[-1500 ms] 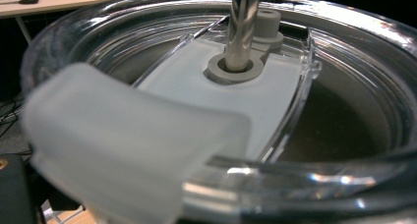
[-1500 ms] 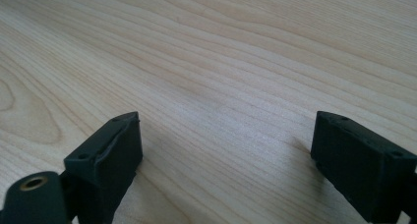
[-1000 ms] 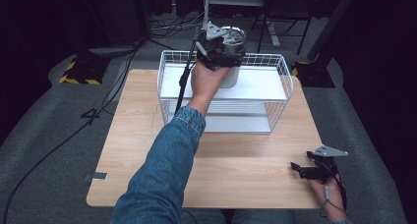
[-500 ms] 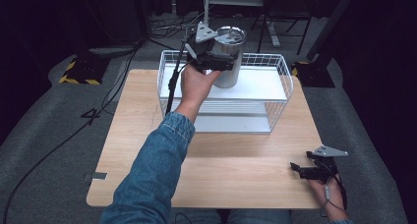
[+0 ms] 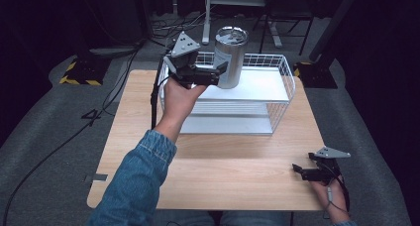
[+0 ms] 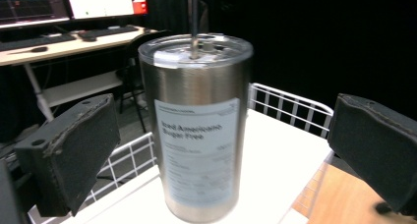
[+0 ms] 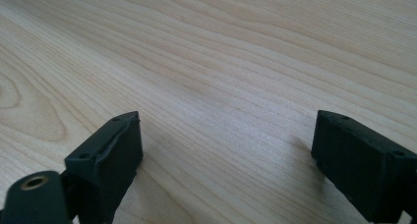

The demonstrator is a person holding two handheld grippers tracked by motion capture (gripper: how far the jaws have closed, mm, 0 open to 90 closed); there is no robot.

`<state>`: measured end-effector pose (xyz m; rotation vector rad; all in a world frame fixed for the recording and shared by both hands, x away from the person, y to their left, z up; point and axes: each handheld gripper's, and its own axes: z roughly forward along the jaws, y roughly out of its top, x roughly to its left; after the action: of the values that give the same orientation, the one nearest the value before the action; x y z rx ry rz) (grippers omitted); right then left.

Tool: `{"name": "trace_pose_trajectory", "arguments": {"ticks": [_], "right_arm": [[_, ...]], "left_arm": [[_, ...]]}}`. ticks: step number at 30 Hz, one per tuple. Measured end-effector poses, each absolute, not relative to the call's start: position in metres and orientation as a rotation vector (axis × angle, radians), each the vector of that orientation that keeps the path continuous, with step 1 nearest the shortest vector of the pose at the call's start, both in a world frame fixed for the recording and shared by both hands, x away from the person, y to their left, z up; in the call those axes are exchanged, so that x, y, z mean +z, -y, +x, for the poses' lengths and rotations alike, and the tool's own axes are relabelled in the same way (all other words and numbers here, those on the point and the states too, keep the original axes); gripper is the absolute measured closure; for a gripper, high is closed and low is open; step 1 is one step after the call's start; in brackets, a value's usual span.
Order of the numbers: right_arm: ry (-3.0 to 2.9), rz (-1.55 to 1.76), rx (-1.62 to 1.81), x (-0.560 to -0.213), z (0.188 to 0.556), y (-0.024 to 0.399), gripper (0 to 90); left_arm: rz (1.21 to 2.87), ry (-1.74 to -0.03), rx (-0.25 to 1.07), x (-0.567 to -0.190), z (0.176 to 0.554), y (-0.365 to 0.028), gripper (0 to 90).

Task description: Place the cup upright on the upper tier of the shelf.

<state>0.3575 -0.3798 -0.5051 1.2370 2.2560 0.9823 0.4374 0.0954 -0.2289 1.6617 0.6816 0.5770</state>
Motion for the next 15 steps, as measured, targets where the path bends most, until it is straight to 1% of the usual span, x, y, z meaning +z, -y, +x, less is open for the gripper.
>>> {"name": "trace_pose_trajectory", "arguments": {"ticks": [15], "right_arm": [[-2.261, 1.232, 0.984, -0.505, 0.359, 0.379, 12.1]], "left_arm": [[1.667, -0.642, 0.561, -0.231, 0.39, -0.129, 0.0]]}}
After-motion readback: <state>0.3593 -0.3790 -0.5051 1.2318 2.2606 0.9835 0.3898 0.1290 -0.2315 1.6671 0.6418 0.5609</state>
